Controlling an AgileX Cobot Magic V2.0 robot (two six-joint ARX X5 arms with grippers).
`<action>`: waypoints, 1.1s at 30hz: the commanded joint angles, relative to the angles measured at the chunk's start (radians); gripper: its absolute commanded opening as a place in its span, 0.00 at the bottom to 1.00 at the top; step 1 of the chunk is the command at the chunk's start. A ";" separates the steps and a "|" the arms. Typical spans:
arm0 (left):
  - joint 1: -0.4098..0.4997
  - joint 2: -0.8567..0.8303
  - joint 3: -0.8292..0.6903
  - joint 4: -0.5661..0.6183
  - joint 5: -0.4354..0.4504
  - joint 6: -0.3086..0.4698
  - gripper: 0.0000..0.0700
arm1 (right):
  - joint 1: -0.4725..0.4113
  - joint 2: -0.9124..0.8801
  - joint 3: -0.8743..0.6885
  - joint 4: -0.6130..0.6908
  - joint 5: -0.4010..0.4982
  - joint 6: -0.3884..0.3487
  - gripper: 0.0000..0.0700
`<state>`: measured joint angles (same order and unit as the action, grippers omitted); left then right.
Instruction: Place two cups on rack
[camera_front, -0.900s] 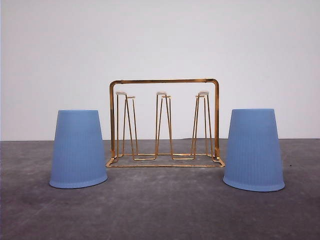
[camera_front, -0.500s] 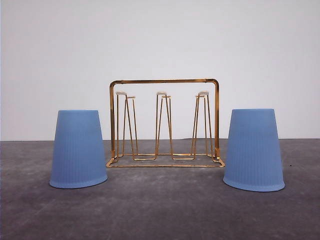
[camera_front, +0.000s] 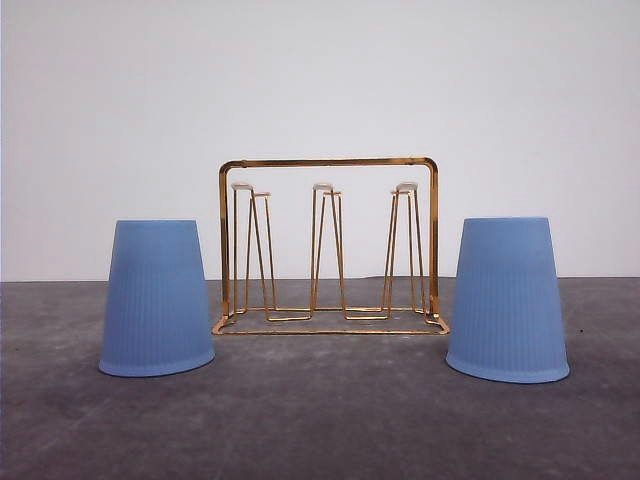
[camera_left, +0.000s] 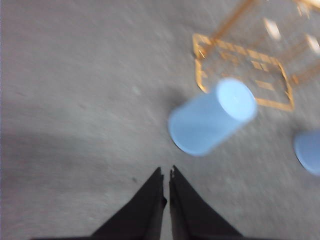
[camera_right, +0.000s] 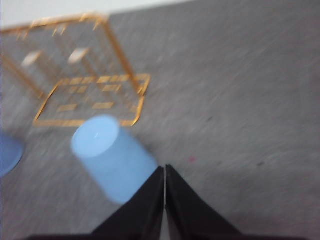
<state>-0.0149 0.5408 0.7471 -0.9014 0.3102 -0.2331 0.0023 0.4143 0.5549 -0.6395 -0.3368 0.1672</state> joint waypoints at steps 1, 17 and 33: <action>-0.016 0.019 0.016 0.013 0.014 0.069 0.00 | 0.015 0.027 0.016 0.013 -0.008 -0.053 0.00; -0.363 0.109 0.016 0.199 -0.002 0.514 0.29 | 0.206 0.055 0.016 0.029 0.060 -0.300 0.36; -0.366 0.342 0.016 0.489 -0.003 0.377 0.79 | 0.206 0.054 0.016 0.079 0.076 -0.297 0.67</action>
<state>-0.3772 0.8628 0.7471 -0.4404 0.3092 0.1608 0.2035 0.4664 0.5549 -0.5705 -0.2611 -0.1242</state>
